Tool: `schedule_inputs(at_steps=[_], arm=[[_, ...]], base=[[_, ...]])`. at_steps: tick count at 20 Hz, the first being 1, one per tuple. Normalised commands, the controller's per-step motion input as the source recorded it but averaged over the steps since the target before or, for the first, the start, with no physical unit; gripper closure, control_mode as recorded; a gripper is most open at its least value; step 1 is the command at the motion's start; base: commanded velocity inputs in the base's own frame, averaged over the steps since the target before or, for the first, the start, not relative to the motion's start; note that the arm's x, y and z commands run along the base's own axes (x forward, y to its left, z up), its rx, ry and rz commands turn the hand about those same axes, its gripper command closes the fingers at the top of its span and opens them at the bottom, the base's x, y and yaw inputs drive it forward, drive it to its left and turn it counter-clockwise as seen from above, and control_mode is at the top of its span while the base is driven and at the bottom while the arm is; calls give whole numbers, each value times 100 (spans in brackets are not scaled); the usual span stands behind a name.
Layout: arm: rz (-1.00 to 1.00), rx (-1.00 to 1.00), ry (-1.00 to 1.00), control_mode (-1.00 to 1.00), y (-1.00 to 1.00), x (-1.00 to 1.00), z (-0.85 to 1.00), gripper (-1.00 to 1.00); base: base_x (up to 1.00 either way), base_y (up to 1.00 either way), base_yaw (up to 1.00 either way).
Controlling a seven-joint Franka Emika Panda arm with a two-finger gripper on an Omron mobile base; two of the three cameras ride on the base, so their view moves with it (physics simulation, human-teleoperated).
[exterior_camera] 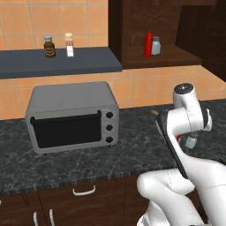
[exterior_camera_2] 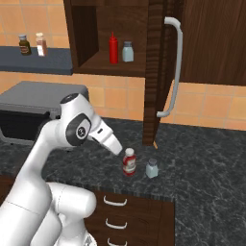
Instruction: Put the shaker and condiment bottle from the counter next to their counterparts in the cabinet.
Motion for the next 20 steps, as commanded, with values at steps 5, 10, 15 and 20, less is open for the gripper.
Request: schedule_inputs(at_steps=[5,10,15,20], arm=[[2,0,9,-100,0,11,-17,-100],[11,0,-7,-100,0,0,-19,-100],[15,0,-17,-100,0,0,-12,-100],[5,0,-2,-100,0,8,-16,-100]], base=[[0,0,0],[0,0,0],[0,0,0],[0,0,0]])
